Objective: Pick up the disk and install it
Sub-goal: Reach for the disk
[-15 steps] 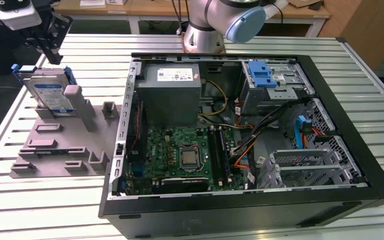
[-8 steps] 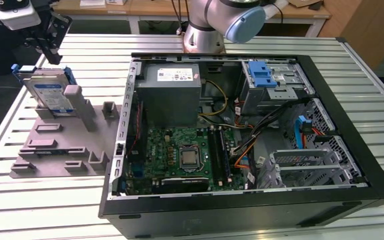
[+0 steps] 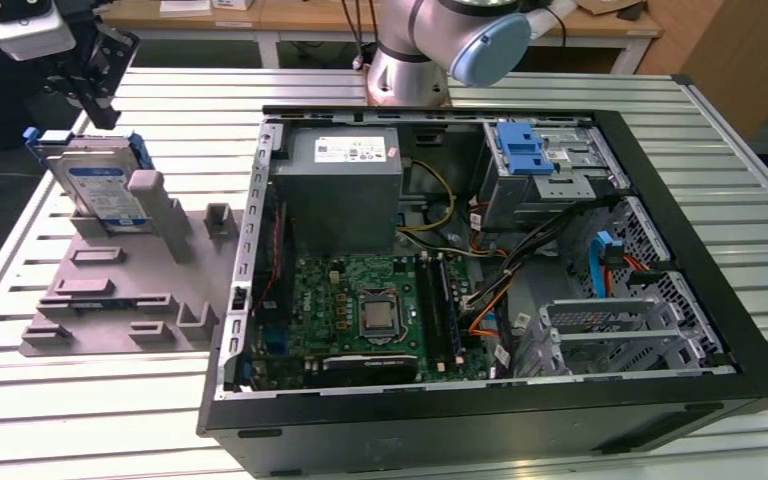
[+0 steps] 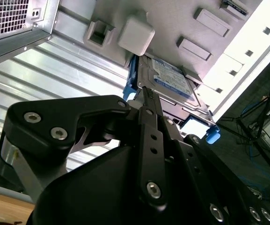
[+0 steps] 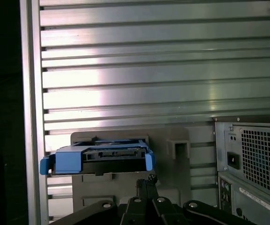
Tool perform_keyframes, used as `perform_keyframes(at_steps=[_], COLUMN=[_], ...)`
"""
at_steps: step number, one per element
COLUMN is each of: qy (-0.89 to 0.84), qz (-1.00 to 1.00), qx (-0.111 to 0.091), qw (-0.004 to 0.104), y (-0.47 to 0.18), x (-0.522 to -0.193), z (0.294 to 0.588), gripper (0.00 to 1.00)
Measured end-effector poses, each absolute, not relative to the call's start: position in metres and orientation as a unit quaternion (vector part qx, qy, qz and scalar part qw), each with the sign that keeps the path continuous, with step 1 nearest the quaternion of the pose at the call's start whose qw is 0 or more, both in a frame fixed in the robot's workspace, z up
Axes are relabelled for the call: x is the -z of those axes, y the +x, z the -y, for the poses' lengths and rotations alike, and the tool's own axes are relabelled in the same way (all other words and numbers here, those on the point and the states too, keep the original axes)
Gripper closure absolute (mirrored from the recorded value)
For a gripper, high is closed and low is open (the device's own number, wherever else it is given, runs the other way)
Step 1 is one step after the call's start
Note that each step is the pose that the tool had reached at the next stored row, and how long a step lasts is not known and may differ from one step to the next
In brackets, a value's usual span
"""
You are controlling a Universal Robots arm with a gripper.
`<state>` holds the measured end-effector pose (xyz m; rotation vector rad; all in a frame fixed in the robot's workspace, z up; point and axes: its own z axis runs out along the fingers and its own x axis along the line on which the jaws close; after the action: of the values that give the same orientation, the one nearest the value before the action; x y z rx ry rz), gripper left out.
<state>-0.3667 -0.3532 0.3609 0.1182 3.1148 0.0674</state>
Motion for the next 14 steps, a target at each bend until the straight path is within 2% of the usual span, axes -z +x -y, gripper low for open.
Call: perform_keyframes(at_steps=[14], qy=[0.038], qz=[-0.999], qx=[-0.022], qw=[0.012], y=[-0.415], x=[-0.357], z=[0.345], gripper=[0.89])
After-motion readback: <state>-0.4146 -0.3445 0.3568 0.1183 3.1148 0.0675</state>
